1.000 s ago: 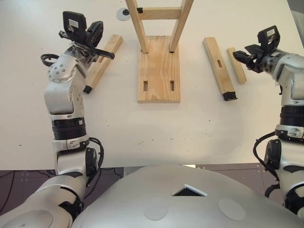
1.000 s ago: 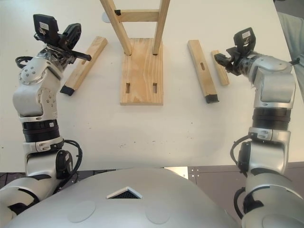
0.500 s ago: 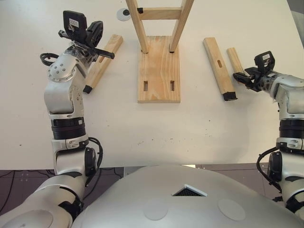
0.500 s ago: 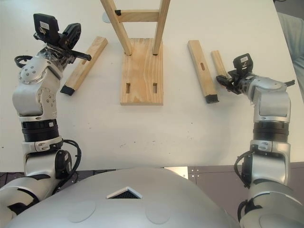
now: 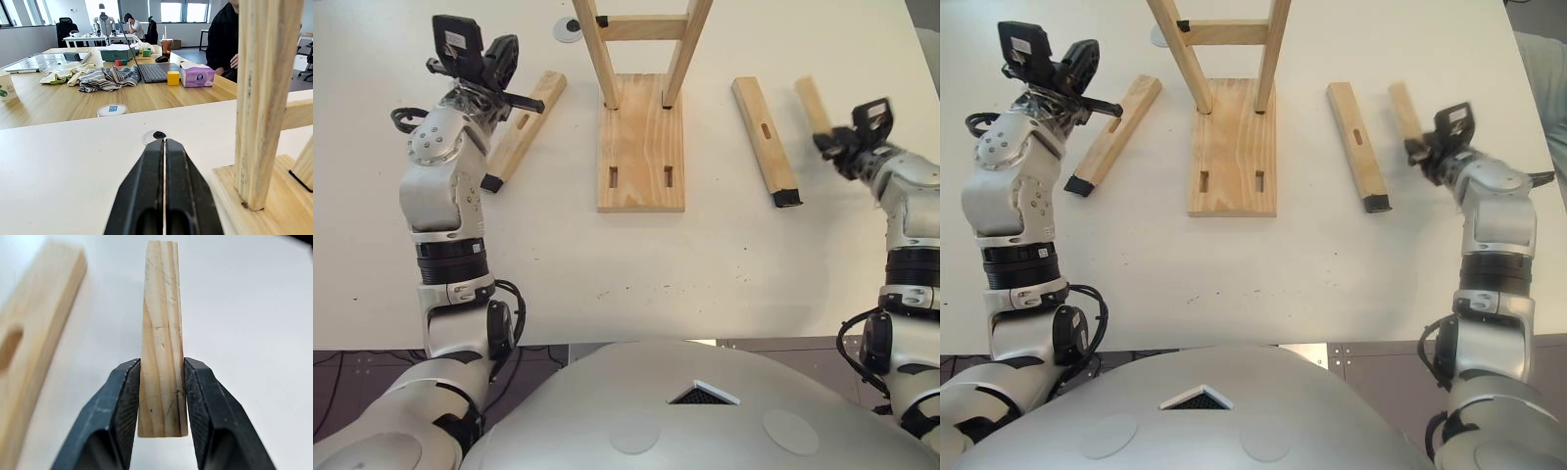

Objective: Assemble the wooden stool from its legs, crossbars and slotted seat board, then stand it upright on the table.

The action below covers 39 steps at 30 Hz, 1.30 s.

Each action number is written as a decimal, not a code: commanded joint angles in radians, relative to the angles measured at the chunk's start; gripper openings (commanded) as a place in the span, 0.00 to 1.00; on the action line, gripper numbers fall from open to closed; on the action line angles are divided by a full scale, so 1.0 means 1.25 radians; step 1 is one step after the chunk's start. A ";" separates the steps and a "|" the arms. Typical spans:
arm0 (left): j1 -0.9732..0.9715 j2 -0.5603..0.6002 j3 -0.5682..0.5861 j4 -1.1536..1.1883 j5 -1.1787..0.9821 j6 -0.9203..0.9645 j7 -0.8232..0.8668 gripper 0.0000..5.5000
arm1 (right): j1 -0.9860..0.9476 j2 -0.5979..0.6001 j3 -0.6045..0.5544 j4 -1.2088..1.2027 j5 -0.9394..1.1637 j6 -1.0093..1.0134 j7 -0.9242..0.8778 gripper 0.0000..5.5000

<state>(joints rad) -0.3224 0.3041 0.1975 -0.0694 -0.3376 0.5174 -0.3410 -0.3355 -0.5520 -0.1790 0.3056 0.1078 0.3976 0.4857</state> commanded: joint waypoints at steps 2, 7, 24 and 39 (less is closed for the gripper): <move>-0.081 -0.019 0.059 -0.126 -0.199 0.091 -0.040 0.00 | -0.151 0.077 0.007 -0.149 0.034 -0.125 -0.047 0.23; -0.142 -0.035 0.109 -0.196 -0.372 0.155 -0.005 0.05 | -0.190 0.164 0.142 -0.304 -0.002 -0.213 -0.049 0.23; -0.165 -0.104 0.076 -0.207 -0.683 0.205 0.108 0.38 | -0.202 0.221 0.296 -0.287 -0.111 -0.402 -0.044 0.23; -0.174 -0.079 0.116 -0.167 -0.753 0.179 0.134 0.38 | -0.148 0.226 0.324 -0.325 -0.087 -0.406 -0.005 0.23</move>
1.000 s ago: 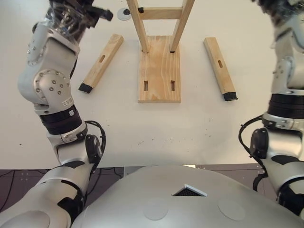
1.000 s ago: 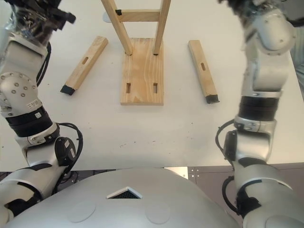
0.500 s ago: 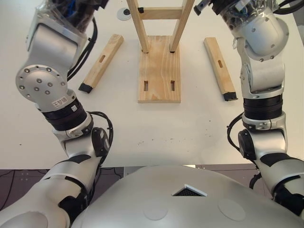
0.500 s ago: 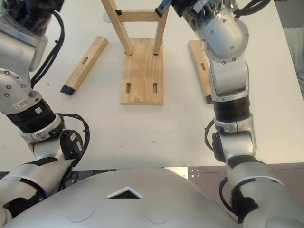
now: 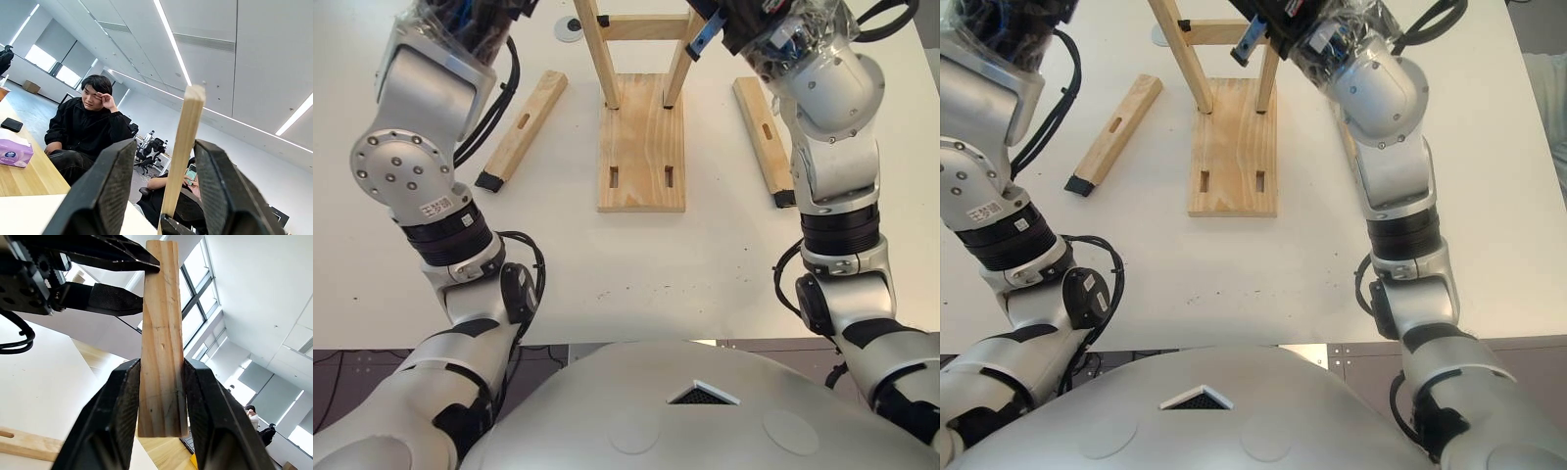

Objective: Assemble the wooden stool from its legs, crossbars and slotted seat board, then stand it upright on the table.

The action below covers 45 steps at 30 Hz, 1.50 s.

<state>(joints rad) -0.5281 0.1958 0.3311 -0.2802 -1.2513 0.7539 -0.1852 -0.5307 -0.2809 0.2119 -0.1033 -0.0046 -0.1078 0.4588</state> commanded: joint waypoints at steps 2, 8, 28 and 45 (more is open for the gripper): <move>-0.005 0.006 0.006 -0.005 -0.030 -0.013 0.011 0.32 | 0.012 0.007 0.016 0.007 -0.001 -0.005 0.022 0.23; 0.001 0.009 -0.010 -0.011 -0.044 -0.015 0.003 0.14 | 0.024 0.008 0.026 0.001 0.006 0.003 0.038 0.23; 0.026 0.354 0.112 0.007 0.045 -0.002 -0.112 0.07 | 0.066 -0.007 0.063 -0.044 0.014 0.127 0.103 0.56; 0.134 0.318 -0.104 0.506 0.588 -0.460 -0.463 0.07 | 0.047 -0.012 0.044 0.036 -0.015 0.074 0.094 0.68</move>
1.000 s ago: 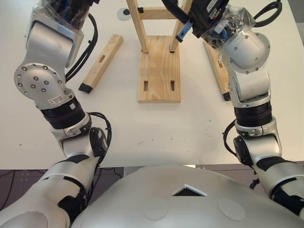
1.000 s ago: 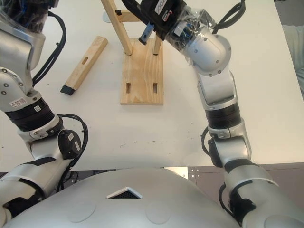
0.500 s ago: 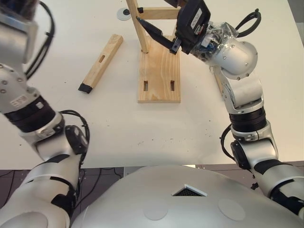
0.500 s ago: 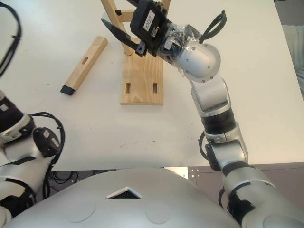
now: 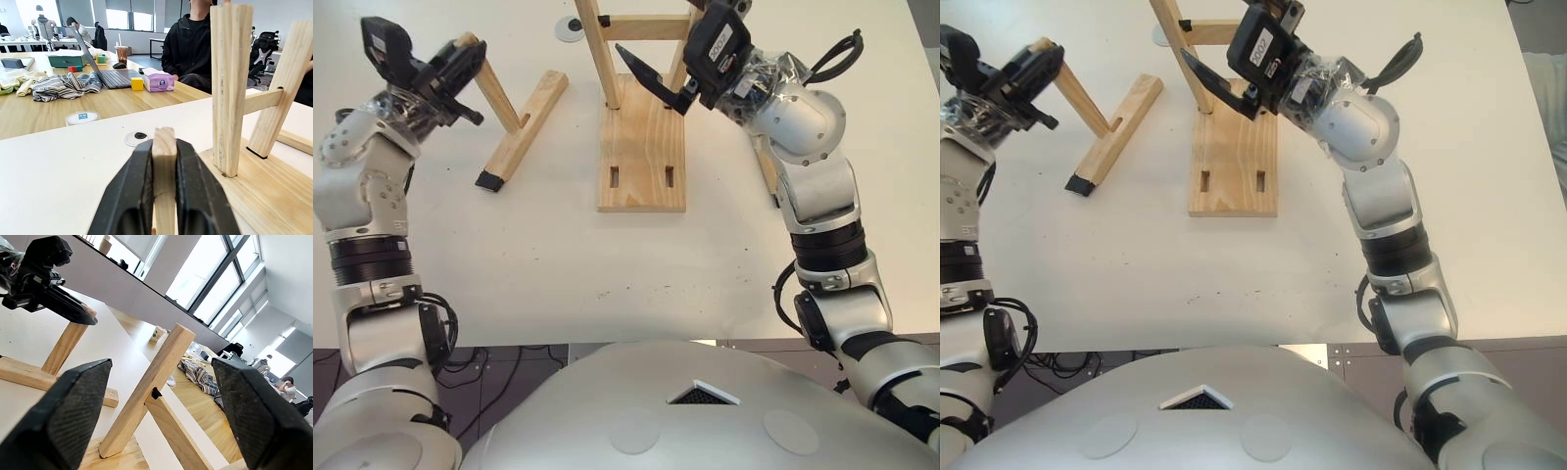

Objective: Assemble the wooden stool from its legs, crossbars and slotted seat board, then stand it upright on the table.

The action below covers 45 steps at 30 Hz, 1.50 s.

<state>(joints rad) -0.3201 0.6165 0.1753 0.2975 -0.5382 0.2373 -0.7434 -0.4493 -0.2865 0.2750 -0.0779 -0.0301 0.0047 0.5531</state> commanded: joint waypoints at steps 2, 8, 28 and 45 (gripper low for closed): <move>-0.047 -0.028 0.028 0.071 0.030 -0.083 -0.024 0.07 | -0.024 -0.010 -0.010 0.025 0.008 -0.024 0.028 0.68; -0.093 -0.059 0.043 0.207 0.061 -0.169 -0.039 0.07 | -0.035 -0.028 -0.020 0.045 0.009 -0.042 0.063 0.68; 0.008 -0.185 0.135 0.257 0.024 -0.193 -0.019 0.07 | -0.049 -0.041 -0.032 0.075 0.002 -0.060 0.116 0.68; 0.051 -0.245 0.091 0.038 -0.011 -0.081 0.055 0.07 | -0.020 -0.021 -0.016 0.067 -0.013 -0.058 0.080 0.68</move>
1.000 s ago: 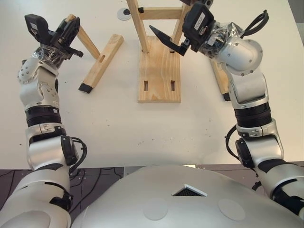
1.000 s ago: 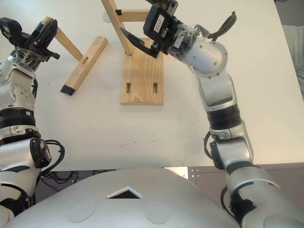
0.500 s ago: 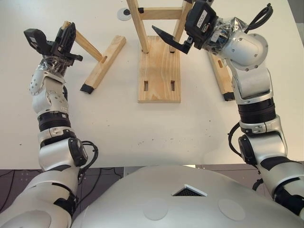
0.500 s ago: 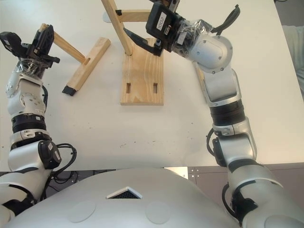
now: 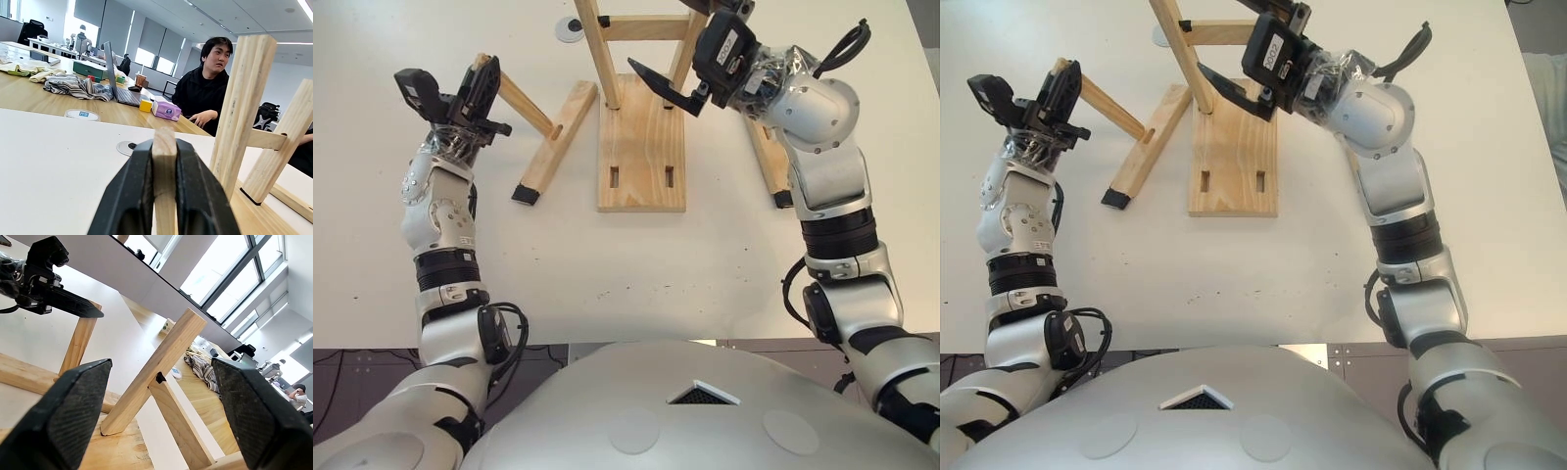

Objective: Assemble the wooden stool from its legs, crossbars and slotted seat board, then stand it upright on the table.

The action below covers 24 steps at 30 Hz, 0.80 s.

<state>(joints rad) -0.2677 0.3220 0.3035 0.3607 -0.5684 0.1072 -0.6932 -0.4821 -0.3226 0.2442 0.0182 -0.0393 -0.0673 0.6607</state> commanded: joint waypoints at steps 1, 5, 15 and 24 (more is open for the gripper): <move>0.014 -0.012 -0.014 -0.022 0.012 0.028 0.018 0.07 | 0.010 0.007 0.009 -0.012 -0.005 0.000 -0.008 0.68; 0.025 -0.014 -0.014 -0.067 0.002 0.055 0.029 0.07 | 0.013 0.008 0.012 -0.014 -0.006 0.002 -0.016 0.68; 0.009 -0.049 -0.019 -0.103 0.006 0.110 0.128 0.07 | 0.025 0.010 0.021 -0.023 -0.010 0.006 -0.041 0.68; 0.000 -0.064 -0.011 -0.192 -0.020 0.165 0.207 0.07 | 0.029 0.010 0.024 -0.024 -0.010 0.007 -0.054 0.68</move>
<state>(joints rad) -0.2602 0.2354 0.2860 0.1639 -0.5932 0.2833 -0.4604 -0.4460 -0.3218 0.2753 -0.0003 -0.0482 -0.0639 0.5954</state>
